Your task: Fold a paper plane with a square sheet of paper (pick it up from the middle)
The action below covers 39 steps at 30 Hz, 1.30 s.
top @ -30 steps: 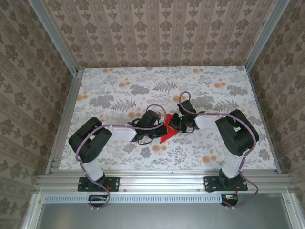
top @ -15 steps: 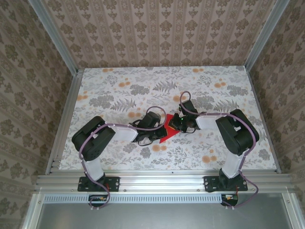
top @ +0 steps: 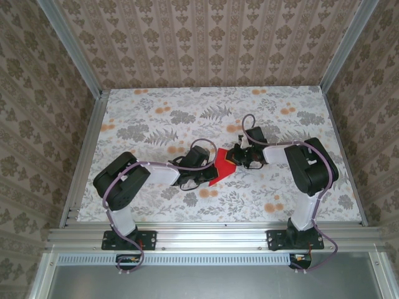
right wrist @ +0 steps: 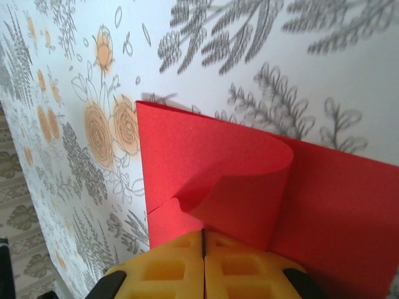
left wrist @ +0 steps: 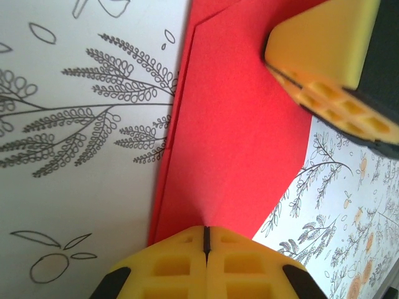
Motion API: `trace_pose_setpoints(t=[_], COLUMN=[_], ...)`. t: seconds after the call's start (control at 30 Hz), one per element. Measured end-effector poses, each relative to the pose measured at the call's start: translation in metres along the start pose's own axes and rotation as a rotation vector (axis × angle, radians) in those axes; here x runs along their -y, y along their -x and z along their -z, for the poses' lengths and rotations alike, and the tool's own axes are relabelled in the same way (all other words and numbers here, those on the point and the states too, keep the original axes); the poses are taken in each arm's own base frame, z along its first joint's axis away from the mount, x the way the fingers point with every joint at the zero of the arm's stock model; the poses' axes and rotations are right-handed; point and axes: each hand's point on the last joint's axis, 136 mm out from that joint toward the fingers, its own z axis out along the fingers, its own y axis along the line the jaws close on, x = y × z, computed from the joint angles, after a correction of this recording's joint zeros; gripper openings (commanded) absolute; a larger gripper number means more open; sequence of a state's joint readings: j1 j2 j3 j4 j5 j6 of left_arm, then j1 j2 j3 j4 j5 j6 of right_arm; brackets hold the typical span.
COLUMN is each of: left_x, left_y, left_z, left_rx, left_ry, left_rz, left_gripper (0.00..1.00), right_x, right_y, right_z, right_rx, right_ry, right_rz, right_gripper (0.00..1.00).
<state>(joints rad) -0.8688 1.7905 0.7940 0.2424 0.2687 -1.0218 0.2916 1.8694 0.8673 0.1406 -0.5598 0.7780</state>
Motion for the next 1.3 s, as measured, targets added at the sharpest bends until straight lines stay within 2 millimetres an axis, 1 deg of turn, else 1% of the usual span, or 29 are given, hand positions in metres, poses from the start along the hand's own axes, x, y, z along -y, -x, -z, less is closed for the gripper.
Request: trace_pose_setpoints(t=[0.2,0.33,0.4,0.47,0.53,0.6,0.67,0.77,0.87,1.0,1.07,1.2,1.3], left_x=[0.0,-0.001,-0.001,-0.001,-0.001,-0.001,-0.001,-0.001,-0.001,0.0,0.0,-0.001,-0.001], left_y=[0.0,-0.001,-0.001,-0.001,-0.001,-0.001,-0.001,-0.001,-0.001,-0.001,-0.001,-0.001,-0.001], left_z=[0.0,0.0,0.0,0.0,0.0,0.0,0.0,0.0,0.001,0.001,0.001,0.001,0.001], left_rx=[-0.001,-0.004,-0.005,-0.006,-0.008,-0.009,-0.011,-0.012,-0.015,-0.02,-0.021,-0.021,-0.021], left_ry=[0.001,0.004,0.005,0.007,0.009,0.012,0.014,0.016,0.019,0.023,0.024,0.024,0.024], left_rz=[0.0,0.001,0.002,0.002,0.003,0.004,0.004,0.005,0.006,0.008,0.008,0.008,0.008], left_gripper=[0.0,0.0,0.0,0.0,0.0,0.0,0.0,0.0,0.0,0.0,0.0,0.0,0.0], right_x=[0.008,0.016,0.017,0.016,0.012,0.004,-0.008,-0.028,-0.04,-0.042,-0.043,-0.032,-0.021], right_y=[0.032,0.062,0.075,0.084,0.085,0.082,0.074,0.053,0.029,-0.001,-0.01,-0.028,-0.038], right_z=[0.006,0.015,0.02,0.024,0.027,0.032,0.038,0.042,0.036,0.024,0.017,0.0,-0.006], right_rx=[0.051,0.133,0.171,0.195,0.202,0.205,0.205,0.185,0.132,0.046,0.012,-0.059,-0.095], right_ry=[0.015,-0.016,-0.031,-0.037,-0.034,-0.024,-0.008,0.023,0.043,0.03,0.031,0.019,0.001], right_rz=[-0.017,-0.015,-0.006,0.003,0.016,0.033,0.057,0.102,0.134,0.143,0.147,0.128,0.108], right_gripper=[0.08,0.09,0.1,0.1,0.11,0.12,0.13,0.14,0.14,0.13,0.13,0.13,0.12])
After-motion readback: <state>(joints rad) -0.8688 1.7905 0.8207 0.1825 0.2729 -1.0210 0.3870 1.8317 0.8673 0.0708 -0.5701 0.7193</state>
